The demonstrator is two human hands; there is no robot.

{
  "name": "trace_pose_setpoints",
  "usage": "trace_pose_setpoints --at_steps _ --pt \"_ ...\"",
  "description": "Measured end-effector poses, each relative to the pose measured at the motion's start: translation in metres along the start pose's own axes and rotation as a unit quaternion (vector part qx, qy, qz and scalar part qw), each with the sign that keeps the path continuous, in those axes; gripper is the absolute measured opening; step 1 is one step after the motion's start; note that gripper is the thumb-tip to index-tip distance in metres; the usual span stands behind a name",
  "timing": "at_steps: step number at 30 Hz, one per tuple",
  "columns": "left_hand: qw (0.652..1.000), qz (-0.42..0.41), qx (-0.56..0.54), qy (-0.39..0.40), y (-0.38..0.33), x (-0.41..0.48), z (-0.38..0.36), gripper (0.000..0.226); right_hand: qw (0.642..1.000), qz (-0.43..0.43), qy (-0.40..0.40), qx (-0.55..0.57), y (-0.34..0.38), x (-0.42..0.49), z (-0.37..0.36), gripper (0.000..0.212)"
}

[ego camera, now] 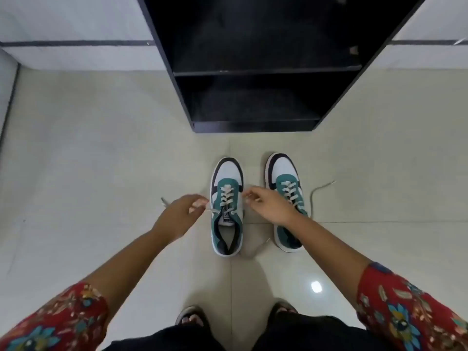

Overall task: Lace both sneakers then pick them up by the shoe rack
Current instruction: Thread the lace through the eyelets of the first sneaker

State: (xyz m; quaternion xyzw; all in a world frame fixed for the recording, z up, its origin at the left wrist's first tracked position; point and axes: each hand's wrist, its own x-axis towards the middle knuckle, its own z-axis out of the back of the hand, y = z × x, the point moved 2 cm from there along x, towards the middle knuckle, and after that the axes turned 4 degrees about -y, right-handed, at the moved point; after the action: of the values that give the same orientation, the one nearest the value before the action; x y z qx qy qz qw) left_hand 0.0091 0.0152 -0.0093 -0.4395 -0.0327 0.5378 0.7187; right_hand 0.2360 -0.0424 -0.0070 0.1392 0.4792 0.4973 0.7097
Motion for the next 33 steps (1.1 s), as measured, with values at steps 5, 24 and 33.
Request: trace_pose_setpoints --at_steps 5,24,33 --pt "0.989 -0.11 0.076 -0.067 0.013 0.022 -0.015 0.029 0.995 0.077 -0.019 -0.057 -0.007 0.016 -0.018 0.032" --pt "0.984 -0.131 0.103 -0.061 0.019 0.01 -0.039 0.018 0.979 0.108 -0.004 -0.173 -0.015 0.011 -0.039 0.028" --pt "0.954 -0.157 0.228 -0.118 0.022 0.016 -0.025 0.017 0.987 0.043 -0.055 -0.146 -0.021 0.005 -0.036 0.039"
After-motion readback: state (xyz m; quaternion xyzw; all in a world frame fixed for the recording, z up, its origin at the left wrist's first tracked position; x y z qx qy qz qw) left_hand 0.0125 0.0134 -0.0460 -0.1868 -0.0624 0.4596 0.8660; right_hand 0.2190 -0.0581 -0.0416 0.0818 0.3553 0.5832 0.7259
